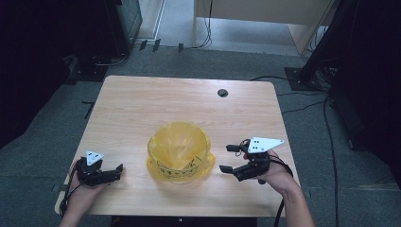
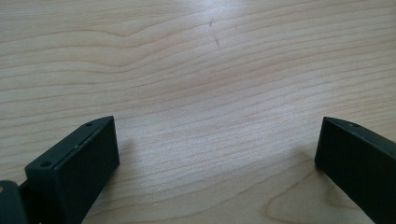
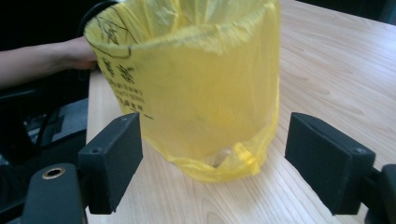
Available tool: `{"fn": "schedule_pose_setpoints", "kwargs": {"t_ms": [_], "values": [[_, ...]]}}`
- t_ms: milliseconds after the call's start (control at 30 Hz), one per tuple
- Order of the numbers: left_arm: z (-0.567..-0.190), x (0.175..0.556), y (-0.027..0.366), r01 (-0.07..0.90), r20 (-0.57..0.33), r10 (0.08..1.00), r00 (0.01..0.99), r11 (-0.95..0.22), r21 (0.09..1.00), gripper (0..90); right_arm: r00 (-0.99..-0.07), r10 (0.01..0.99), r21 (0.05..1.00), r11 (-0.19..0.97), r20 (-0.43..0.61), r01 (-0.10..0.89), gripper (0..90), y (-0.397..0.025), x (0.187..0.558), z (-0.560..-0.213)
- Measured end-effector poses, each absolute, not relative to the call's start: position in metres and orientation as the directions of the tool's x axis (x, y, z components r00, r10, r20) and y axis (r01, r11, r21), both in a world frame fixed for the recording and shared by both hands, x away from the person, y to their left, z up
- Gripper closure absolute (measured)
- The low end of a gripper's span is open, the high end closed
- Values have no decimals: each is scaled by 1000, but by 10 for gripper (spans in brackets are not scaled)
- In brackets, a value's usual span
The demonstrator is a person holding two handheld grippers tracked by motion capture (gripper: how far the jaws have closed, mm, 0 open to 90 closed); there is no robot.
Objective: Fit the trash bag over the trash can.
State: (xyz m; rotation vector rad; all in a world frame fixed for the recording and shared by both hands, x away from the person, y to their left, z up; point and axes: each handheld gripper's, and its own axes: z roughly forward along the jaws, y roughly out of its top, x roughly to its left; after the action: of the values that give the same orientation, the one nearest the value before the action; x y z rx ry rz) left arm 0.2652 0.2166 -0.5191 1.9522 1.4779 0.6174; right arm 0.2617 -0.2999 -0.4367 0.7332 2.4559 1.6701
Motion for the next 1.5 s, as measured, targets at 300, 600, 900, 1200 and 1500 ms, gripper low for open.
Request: {"fn": "schedule_pose_setpoints", "kwargs": {"t_ms": [300,600,900,1200,1500], "values": [[-519,265,217,681,5,963,270,-194,707,0,-807,554,893,230,205,385,176,-311,255,-456],[-519,265,217,681,5,963,270,-195,706,0,-718,661,900,149,217,410,198,-327,250,-472],[-519,265,217,681,5,963,270,-194,706,0,-620,757,892,114,206,436,162,-344,241,-487],[-519,265,217,681,5,963,270,-194,706,0,-484,852,875,66,201,480,157,-368,231,-502],[-519,266,216,681,5,963,268,-193,707,0,-388,903,863,40,185,504,157,-388,223,-509]]}}
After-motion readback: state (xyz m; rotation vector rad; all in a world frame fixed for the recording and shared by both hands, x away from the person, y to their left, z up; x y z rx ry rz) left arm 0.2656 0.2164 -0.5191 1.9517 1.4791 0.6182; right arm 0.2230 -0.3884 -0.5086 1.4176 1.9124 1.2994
